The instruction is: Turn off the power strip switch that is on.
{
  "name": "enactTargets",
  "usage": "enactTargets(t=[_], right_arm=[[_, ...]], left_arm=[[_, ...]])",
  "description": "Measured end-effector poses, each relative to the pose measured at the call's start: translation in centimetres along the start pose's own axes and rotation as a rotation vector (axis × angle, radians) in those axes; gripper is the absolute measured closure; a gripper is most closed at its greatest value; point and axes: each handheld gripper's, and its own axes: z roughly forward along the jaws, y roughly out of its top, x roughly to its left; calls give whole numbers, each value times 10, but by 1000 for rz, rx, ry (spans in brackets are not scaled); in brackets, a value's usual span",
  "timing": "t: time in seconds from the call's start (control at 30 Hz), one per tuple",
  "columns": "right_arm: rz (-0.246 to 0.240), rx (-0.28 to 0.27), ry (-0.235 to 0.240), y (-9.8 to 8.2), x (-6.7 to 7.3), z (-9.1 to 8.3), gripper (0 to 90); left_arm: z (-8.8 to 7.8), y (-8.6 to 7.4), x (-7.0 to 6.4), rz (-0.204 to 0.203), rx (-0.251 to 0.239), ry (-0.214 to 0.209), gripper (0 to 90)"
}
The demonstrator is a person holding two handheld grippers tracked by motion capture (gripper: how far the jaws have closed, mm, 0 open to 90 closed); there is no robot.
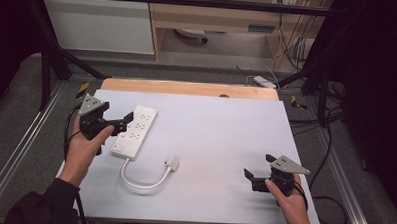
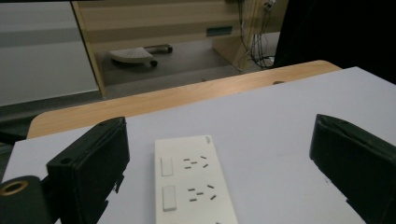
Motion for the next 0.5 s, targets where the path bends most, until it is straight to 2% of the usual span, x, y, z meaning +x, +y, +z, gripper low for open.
enactTargets(t=[0.07, 0.2, 0.5], right_arm=[[25, 0, 6, -1, -1, -1, 27], [41, -4, -3, -2, -2, -6, 28], [31, 1, 5, -2, -3, -5, 30]], left_arm=[[7, 3, 3, 4, 4, 21, 51], [19, 9, 8, 4, 8, 22, 50], [37, 23, 13, 7, -39, 17, 49]])
